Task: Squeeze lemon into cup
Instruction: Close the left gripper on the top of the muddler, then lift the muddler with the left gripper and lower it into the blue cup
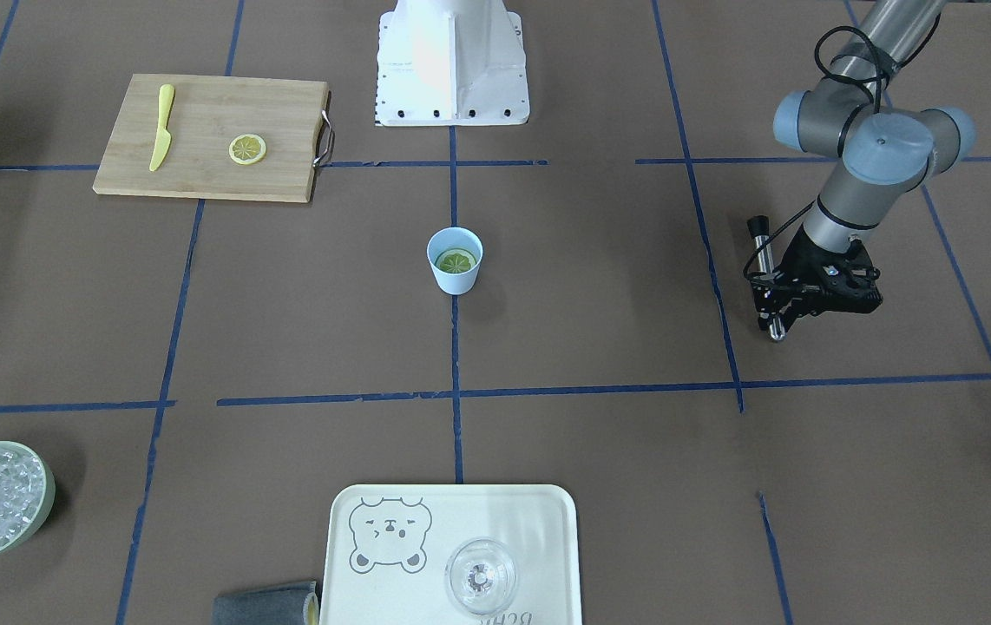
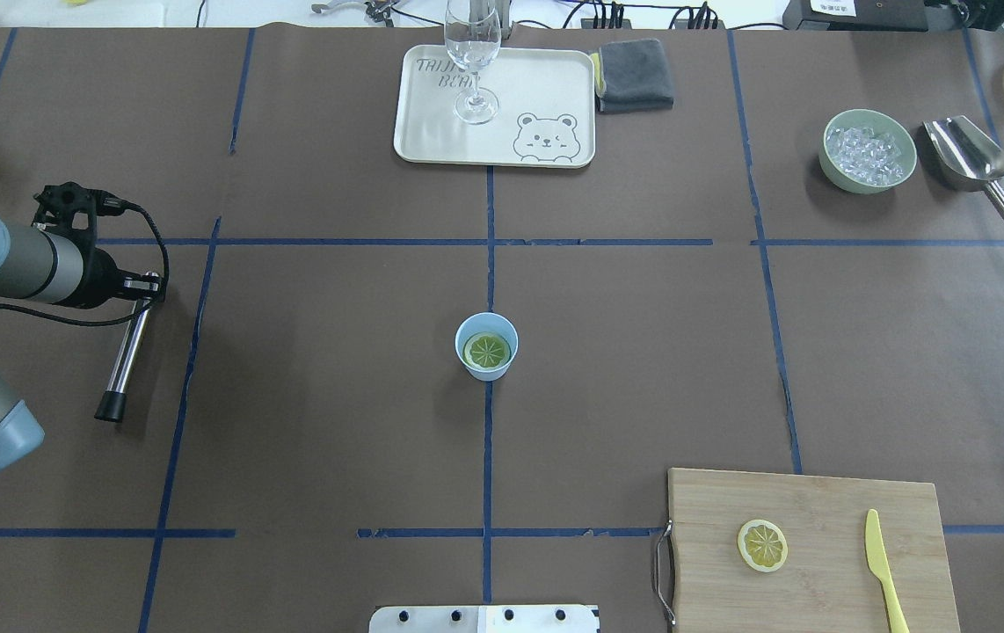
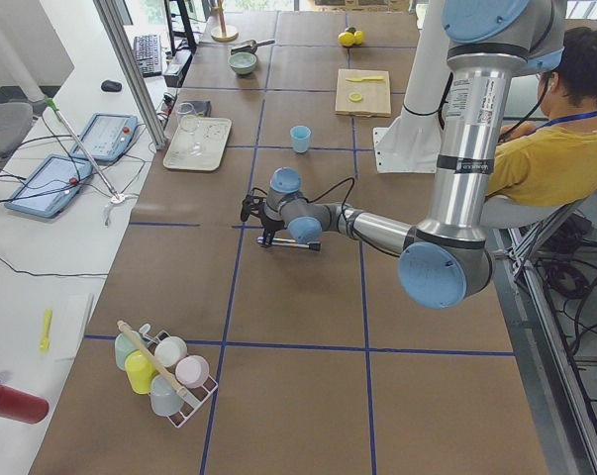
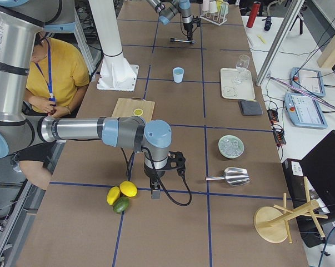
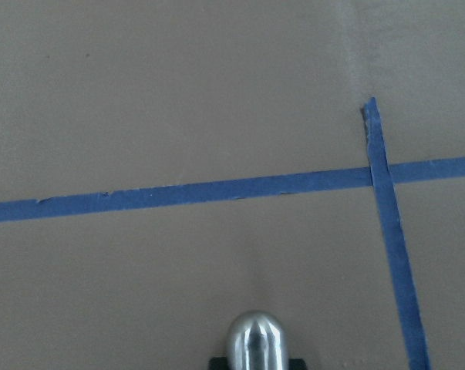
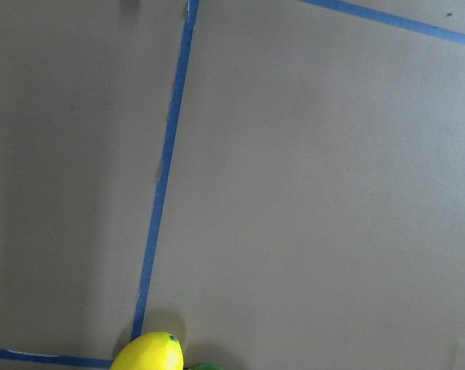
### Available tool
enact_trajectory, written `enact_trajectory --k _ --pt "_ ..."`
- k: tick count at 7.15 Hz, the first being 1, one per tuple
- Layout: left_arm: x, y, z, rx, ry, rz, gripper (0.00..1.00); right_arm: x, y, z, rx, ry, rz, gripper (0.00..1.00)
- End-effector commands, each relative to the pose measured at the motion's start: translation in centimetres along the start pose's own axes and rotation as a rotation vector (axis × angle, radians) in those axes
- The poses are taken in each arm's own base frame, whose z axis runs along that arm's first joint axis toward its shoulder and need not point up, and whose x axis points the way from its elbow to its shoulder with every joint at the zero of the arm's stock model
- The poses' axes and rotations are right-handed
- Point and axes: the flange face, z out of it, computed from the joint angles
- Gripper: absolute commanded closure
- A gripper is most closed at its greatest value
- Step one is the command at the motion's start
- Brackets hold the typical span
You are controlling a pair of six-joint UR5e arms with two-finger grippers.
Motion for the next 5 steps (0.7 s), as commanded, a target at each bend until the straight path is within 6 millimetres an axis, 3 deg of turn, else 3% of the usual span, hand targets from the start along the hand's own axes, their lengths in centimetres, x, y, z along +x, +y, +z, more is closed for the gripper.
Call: enact_trajectory --k 1,2,3,5 --pt "3.3 -1.0 -4.6 0.064 0.082 0.034 1.00 0.1 0.1 -0.1 0.002 -0.001 0.004 0.00" --pt "6.2 -2.1 -6.8 0.112 0.139 0.060 1.00 0.1 0.1 -0.1 0.002 -0.001 0.004 0.00" --pt "10.2 -4.4 -9.8 0.177 0.210 0.098 1.00 0.1 0.1 -0.1 0.002 -0.001 0.004 0.00" --pt "17.5 -7.0 -16.4 0.353 0.430 0.218 1.00 0.1 0.1 -0.1 0.002 -0.001 0.004 0.00"
